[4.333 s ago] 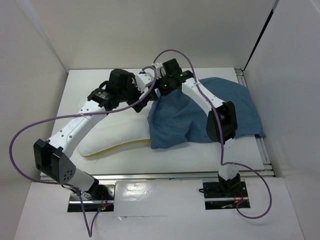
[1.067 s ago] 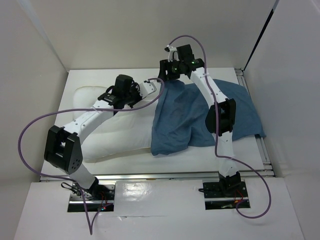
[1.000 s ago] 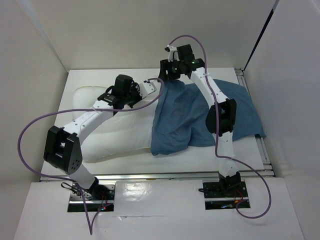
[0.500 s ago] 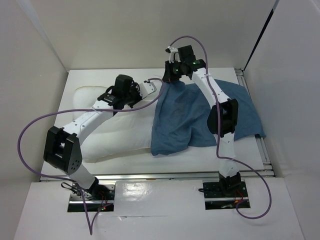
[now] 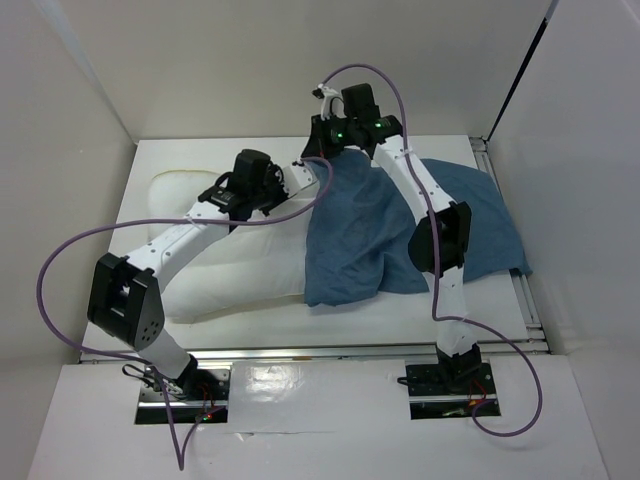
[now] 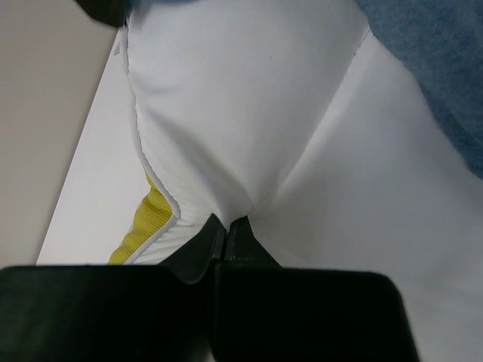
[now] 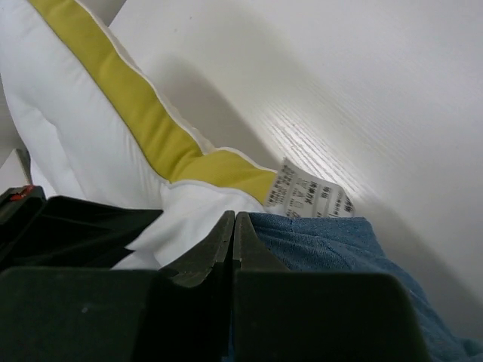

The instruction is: Put the pillow into the pillowcase

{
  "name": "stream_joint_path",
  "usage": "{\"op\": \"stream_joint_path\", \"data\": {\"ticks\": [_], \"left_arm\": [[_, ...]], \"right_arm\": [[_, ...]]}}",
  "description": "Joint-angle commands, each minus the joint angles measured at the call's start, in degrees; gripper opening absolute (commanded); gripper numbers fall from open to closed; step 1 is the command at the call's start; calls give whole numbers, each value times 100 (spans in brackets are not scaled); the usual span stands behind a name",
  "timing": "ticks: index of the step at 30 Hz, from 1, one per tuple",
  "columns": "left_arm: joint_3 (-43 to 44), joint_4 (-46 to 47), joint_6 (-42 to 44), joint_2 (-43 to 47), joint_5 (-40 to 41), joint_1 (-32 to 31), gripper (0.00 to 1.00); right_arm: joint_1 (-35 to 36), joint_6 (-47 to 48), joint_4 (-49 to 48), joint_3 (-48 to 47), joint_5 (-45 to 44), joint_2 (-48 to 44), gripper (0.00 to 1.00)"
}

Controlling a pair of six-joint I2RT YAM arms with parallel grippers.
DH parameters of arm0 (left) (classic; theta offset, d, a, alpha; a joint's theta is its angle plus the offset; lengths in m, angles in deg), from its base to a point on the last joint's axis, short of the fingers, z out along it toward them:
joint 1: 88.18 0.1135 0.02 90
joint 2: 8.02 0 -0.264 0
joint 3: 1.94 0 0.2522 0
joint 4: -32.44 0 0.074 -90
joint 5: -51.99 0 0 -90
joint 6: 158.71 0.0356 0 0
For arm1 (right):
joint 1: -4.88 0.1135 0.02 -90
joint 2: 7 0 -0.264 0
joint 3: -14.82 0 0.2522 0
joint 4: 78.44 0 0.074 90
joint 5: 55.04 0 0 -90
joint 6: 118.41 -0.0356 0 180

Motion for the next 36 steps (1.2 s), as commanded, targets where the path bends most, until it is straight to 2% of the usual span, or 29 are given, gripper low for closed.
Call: {"op": "stream_joint_path", "data": {"ticks": [1,14,25,36], "left_arm": [[466,747,59,276,-113,-240,0],[783,747,-178,276,-113,-689,0],[845,1045,-503,276,115,-979,0],[204,1397,-802,381,283,-1208,0]], "right_arm": [[312,-287,-408,-266,610,-183,0],[761,-963,-1006,-626,883,-16,0],[1287,-1543,-1437,-495,997,-68,0],[1454,-2194,-1701,-223,1200,-7,0]]}}
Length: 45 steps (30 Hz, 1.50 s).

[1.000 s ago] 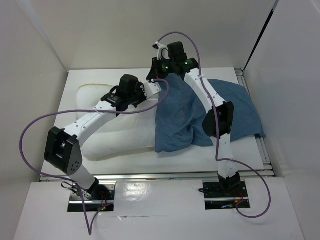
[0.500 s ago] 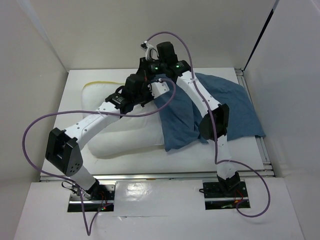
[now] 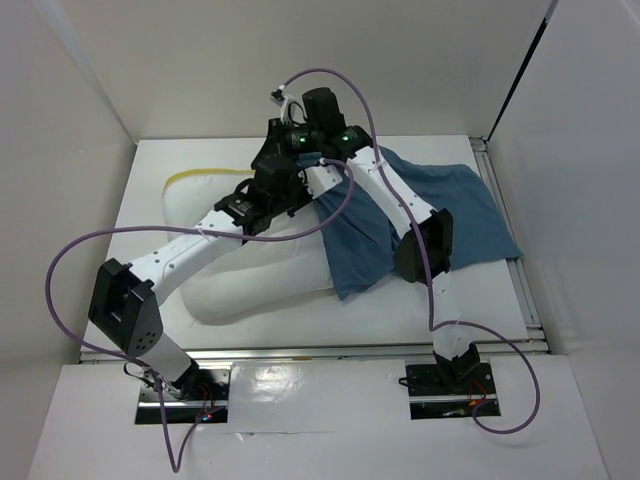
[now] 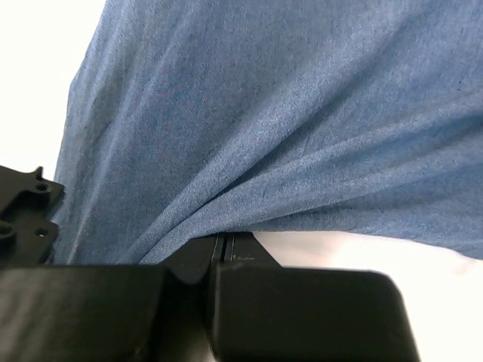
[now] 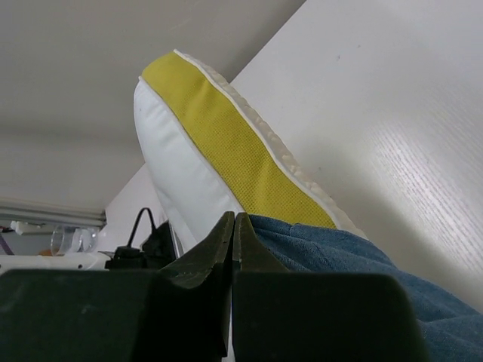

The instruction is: Put the pillow into the pillowcase

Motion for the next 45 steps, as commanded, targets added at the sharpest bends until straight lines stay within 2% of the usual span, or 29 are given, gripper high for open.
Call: {"op": "stream_joint_path", "data": {"ticks": [1,4,7,8,9,13,17,18,21,26,32,38,42,44,45], "left_arm": [[-37,958,-199,257,-340,-200,0],[-37,775,-199,257,-340,-200,3],[-90,433,-199,475,-393,-200,28],[-90,318,-199,555,-393,-200,41],[-90,204,-251,642,-340,-200,47],[-195,-368,-252,1161,-156,-200,62],[-248,-772,-305,1644,396,-200,65],[-248,-825,-305,1802,511,-200,69],[-179,-1035,-305,1926,951,-200,73],[16,-1564,-594,1874,962,361,74],[76,-1828,-894,1444,530,1100,76],[410,-1933,-894,873,-278,1741,83],[894,-2267,-894,442,-1172,2181,85],[1052,-2511,-841,223,-1525,2374,75],[1192,-2574,-841,152,-1744,2436,57]], "right_arm": [[369,-395,-688,92,474,-44,0],[369,-282,-689,40,413,-44,0],[290,-211,-627,127,298,-158,0],[203,-159,-627,206,246,-158,0],[202,-158,-575,207,246,-210,0],[-149,-18,-575,408,246,-351,0],[-361,-17,-522,523,246,-509,0],[-439,35,-522,523,246,-510,0],[-554,88,-470,628,246,-633,0],[-607,193,-469,752,194,-905,0],[-712,255,-469,804,140,-1080,0],[-712,308,-469,971,140,-1195,0],[-712,308,-469,971,88,-1248,0],[-712,360,-469,971,17,-1310,0],[-712,360,-469,971,17,-1310,0]]}}
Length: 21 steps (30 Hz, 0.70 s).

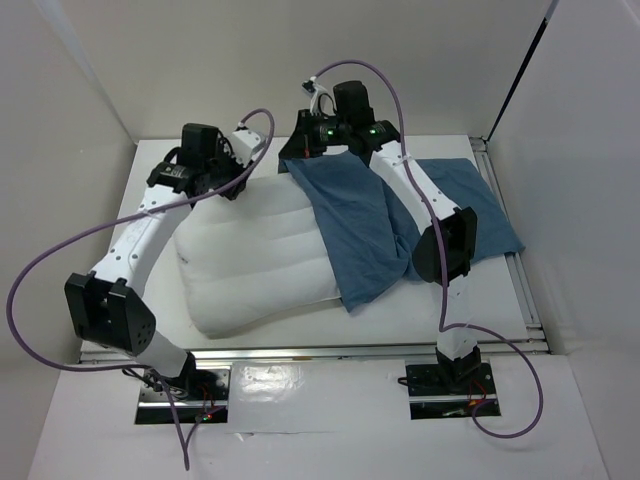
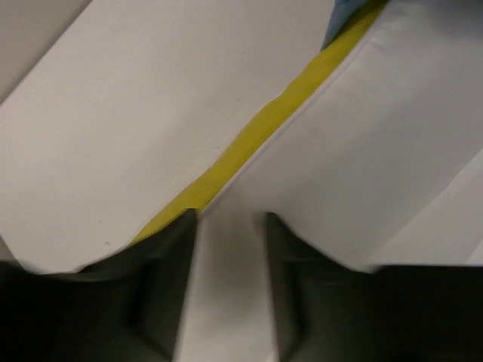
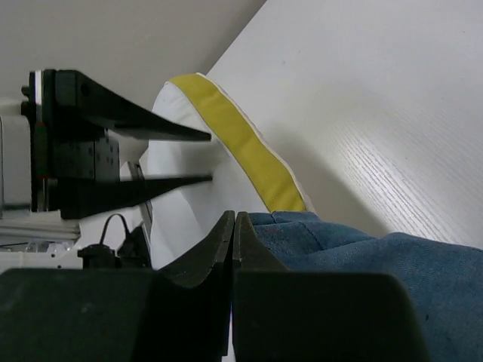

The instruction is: Put the pillow into the pillowcase

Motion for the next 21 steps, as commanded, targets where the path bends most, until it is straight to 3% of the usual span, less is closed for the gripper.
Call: {"op": "stream_joint_path", "data": {"ticks": [1,4,11,14,15,16,18,21], "left_arm": [[476,-273,-8,-229,-978,277,42],[661,-475,71,-422,-1356,391,1],[793,-720,149,-423,-2165,392,1],[899,-888,150,-484,-2490,506,27],[899,-941,150,-484,-2491,584,27],[899,-941,150,-484,-2544,585,39],[899,-941,150,-484,-2431,637,49],[899,-941,150,-555,-2430,638,78]], "right_arm": [[-46,52,-362,-32,15,-577,0],[-46,52,-362,-32,15,-577,0],[121,0,-362,-445,15,-226,0],[121,0,-362,-506,15,-226,0],[121,0,-362,-506,15,-226,0],[121,0,-362,-454,15,-226,0],[121,0,-362,-454,15,-226,0],[121,0,-362,-401,67,-278,0]]}}
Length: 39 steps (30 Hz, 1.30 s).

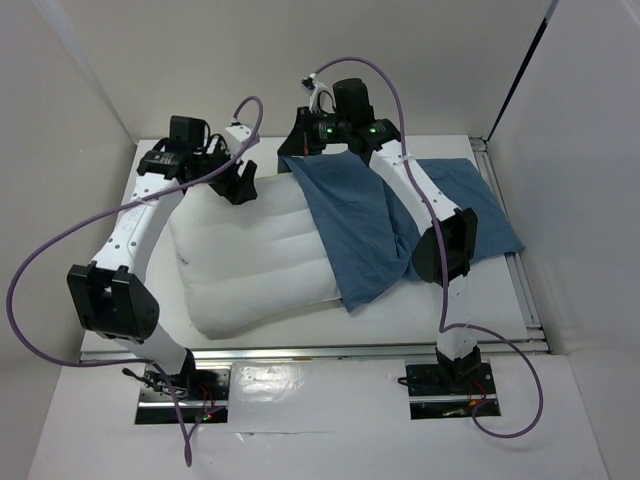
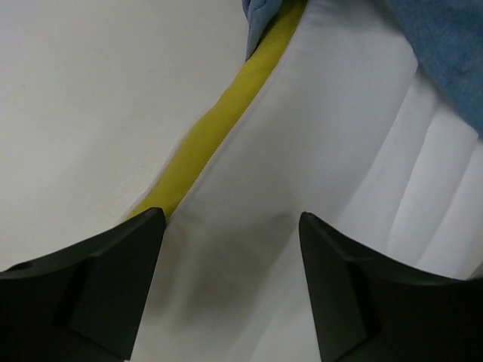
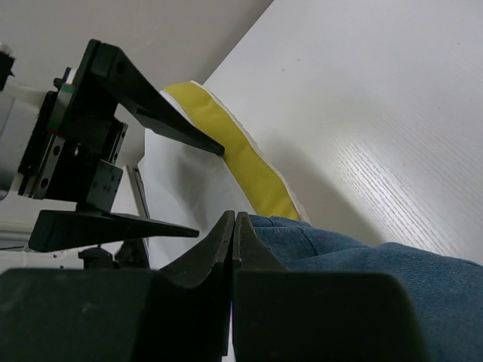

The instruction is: Put the pillow into the pillowcase

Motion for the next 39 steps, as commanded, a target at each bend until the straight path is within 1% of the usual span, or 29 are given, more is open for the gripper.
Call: {"op": "stream_joint_path", "data": {"ticks": [1,2,5,6,8,9,11,13,14,16,19,23,25,29,36,39], "left_arm": [[299,-154,128,-191,-233,43,89],[352,-224,198,-262,-233,43,91],[493,-330,252,-534,-294,104,91],[555,-409,400,-622,-391,105,90],[809,-733,515,-894,-627,105,82],[897,-839,637,-983,-707,105,64],[1151,-1042,691,-1150,-830,105,32],[1223,-1157,691,-1274,-831,157,3],[1223,-1157,691,-1274,-892,158,0],[1118,-851,560,-1099,-893,158,0],[1118,-788,437,-1036,-1015,158,0],[1407,-735,86,-1036,-1209,-9,0],[1469,-569,-116,-1036,-1314,-62,0],[1584,-314,-389,-983,-1314,-212,0],[1645,266,-978,-983,-1437,-475,0],[1496,599,-1207,-852,-1437,-537,0]], "right_arm": [[56,-16,-390,-268,183,-279,0],[56,-16,-390,-215,183,-279,0],[56,-16,-390,-163,183,-331,0],[56,-16,-390,-162,183,-331,0],[56,-16,-390,-162,183,-383,0],[56,-16,-390,-110,183,-384,0],[56,-16,-390,-109,183,-384,0],[56,-16,-390,-109,131,-384,0],[56,-16,-390,-109,131,-384,0],[56,-16,-390,-162,131,-384,0],[187,-16,-390,-276,131,-261,0],[336,-130,-451,-452,131,-33,0],[425,-183,-452,-698,183,125,0],[670,-376,-584,-979,183,345,0],[951,-481,-935,-1041,69,407,0],[952,-534,-1006,-1041,-53,460,0]]}}
